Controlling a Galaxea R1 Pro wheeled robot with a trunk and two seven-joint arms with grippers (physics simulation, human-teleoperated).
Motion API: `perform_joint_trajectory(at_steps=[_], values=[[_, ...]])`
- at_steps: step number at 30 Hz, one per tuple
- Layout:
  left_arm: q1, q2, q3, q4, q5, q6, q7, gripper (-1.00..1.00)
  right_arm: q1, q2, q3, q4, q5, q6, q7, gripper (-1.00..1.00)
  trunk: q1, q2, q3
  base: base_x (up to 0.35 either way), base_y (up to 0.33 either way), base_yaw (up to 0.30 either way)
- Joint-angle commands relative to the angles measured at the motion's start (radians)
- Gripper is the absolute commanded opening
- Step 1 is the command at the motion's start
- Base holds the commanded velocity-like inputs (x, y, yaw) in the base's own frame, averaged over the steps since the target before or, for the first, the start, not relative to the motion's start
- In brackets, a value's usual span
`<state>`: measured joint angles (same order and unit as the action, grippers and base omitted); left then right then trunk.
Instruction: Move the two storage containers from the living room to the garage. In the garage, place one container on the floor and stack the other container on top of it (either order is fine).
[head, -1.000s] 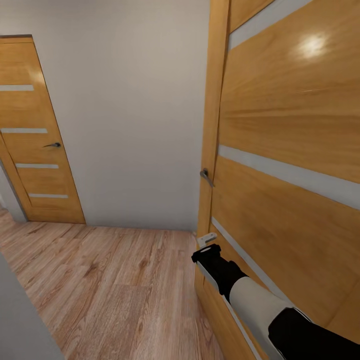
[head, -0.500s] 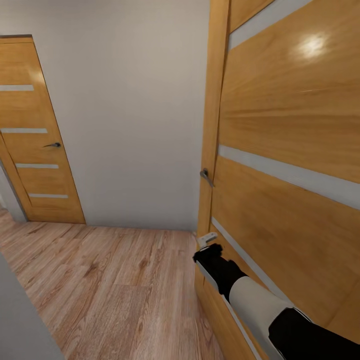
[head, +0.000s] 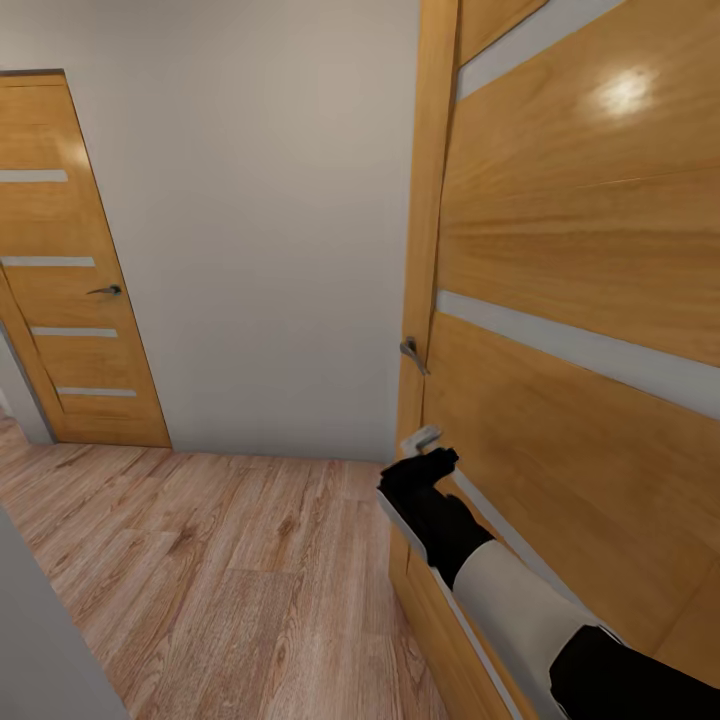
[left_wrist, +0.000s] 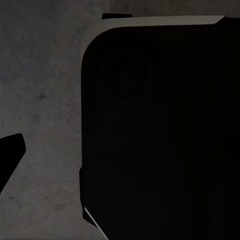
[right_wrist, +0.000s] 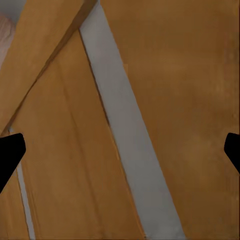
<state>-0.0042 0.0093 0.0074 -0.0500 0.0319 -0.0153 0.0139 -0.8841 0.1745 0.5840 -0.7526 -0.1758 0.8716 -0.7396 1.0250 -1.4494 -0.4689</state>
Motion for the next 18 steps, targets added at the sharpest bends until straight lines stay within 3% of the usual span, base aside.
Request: perform_joint_trajectory(at_steps=[1,7,12,18], values=[[0.0,0.0,0.0,0.0,0.003,-0.002,0.001,1.0,-0.001,0.0,0.003,-0.003,-0.012,0.007,-0.025,1.0,0.0,-0.001,-0.001,0.0,0.0,0.0],[0.0,0.0,0.0,0.0,0.002,-0.002,0.001,1.0,-0.016,0.0,0.009,0.005,-0.018,0.033,-0.116,1.0,0.0,-0.001,-0.001,0.0,0.0,0.0],[0.0,0.0,0.0,0.0,0.002,-0.002,0.001,1.0,-0.033,0.0,0.004,0.021,-0.019,0.026,-0.12,1.0,0.0,-0.001,-0.001,0.0,0.0,0.0],[0.0,0.0,0.001,0.0,0.002,-0.002,0.001,1.0,-0.082,0.0,0.001,0.112,-0.019,-0.012,-0.114,1.0,0.0,-0.001,-0.001,0.0,0.0,0.0]])
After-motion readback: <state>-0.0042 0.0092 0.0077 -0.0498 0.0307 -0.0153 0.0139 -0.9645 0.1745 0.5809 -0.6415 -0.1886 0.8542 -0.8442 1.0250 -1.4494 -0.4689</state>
